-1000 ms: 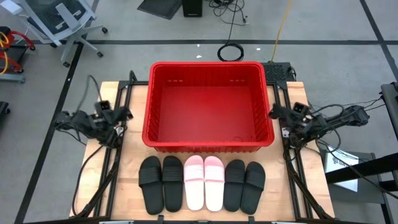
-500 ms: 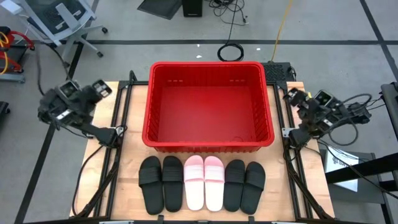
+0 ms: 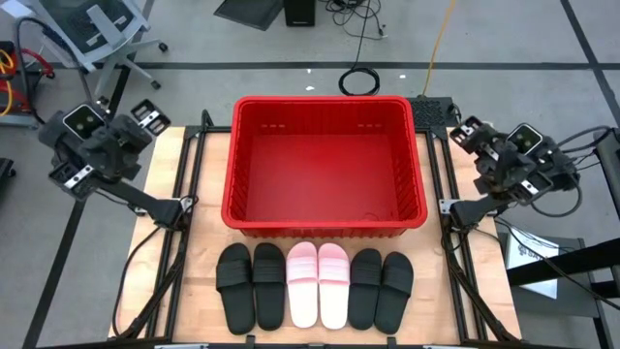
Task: Pick and place slides into bin
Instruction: Put the black slide into the red container
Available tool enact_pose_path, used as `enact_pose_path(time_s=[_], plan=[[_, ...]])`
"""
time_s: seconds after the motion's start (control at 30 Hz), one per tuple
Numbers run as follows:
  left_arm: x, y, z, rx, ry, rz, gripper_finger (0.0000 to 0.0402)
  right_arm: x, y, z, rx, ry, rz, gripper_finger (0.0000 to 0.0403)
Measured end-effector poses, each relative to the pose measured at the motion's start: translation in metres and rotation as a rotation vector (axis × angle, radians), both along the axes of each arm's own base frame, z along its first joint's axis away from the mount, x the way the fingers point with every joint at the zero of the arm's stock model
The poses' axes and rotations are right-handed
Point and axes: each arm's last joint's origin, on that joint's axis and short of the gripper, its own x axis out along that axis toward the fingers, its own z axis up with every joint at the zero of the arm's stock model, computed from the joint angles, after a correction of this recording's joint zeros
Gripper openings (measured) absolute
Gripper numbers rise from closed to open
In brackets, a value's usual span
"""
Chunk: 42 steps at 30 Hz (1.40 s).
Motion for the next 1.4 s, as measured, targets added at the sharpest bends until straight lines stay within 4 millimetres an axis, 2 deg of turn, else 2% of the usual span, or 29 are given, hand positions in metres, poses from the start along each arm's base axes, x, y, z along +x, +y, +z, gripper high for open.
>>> enact_pose_path(time_s=[0.17, 0.37, 0.7, 0.9, 1.13, 1.4], plan=[[0.017, -0.007, 0.021, 0.050, 0.018, -0.028, 0.0088, 0.007, 0.005, 0.025, -0.090, -0.018, 0.055, 0.0206], [0.025, -0.016, 0.044, 0.102, -0.050, -0.101, 0.0088, 0.015, 0.011, 0.056, -0.194, -0.007, 0.118, 0.0206], [0.040, -0.045, 0.063, 0.176, -0.105, -0.179, 0.0088, 0.031, 0.026, 0.095, -0.300, -0.069, 0.219, 0.0206], [0.046, -0.066, 0.070, 0.220, -0.057, -0.206, 0.0088, 0.040, 0.042, 0.109, -0.338, -0.026, 0.259, 0.0206], [0.049, -0.092, 0.080, 0.257, 0.007, -0.220, 0.0088, 0.051, 0.074, 0.119, -0.390, -0.016, 0.328, 0.0206], [0.048, -0.118, 0.073, 0.312, 0.235, -0.123, 0.0088, 0.066, 0.104, 0.113, -0.355, 0.221, 0.336, 0.0206]])
